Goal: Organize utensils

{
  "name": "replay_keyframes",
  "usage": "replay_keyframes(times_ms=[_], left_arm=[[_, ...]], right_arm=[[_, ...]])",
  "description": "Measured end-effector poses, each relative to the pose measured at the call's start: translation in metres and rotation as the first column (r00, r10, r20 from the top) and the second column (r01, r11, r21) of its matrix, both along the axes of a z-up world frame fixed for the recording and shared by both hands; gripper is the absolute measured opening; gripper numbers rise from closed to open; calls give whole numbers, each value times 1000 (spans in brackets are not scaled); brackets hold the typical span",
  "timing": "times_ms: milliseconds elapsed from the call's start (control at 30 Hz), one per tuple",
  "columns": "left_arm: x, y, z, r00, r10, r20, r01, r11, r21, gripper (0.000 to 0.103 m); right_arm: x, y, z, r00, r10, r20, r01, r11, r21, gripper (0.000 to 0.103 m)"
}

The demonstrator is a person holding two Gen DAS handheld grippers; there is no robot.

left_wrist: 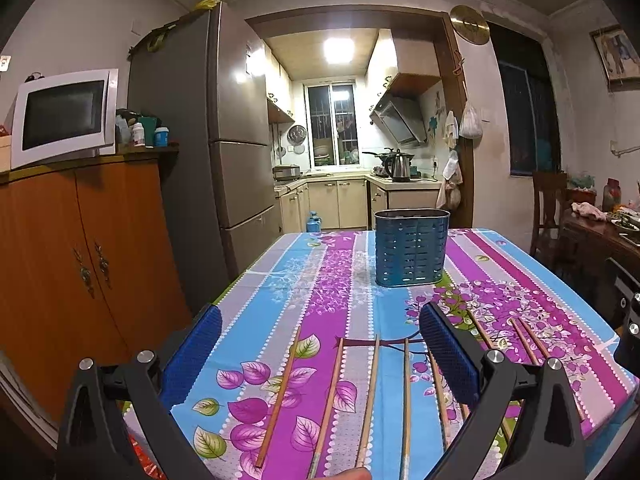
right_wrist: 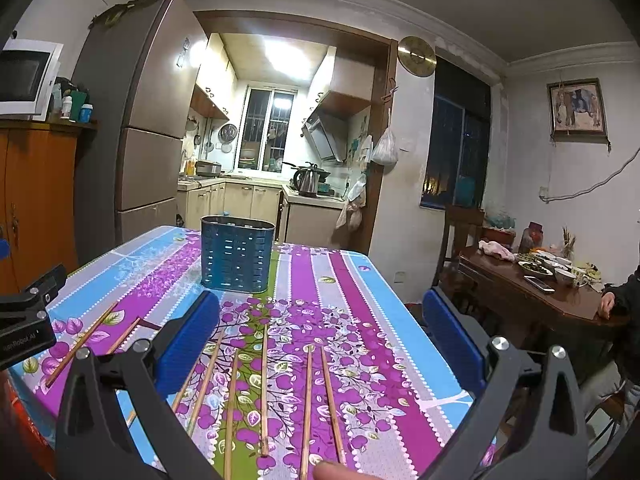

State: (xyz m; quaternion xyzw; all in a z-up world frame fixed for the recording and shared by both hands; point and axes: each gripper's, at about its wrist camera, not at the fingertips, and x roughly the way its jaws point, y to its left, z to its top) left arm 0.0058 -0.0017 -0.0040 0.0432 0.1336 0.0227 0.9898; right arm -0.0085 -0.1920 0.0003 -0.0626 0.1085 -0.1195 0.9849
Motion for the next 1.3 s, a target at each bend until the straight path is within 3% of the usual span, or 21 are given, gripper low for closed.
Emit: replay_keyframes(times_ms=[1300], left_arm=[[4, 0, -4, 1000, -7, -17, 7, 1000, -4, 99]], right_arm=[[2, -7, -4, 1000, -24, -2, 24, 1000, 11, 98]])
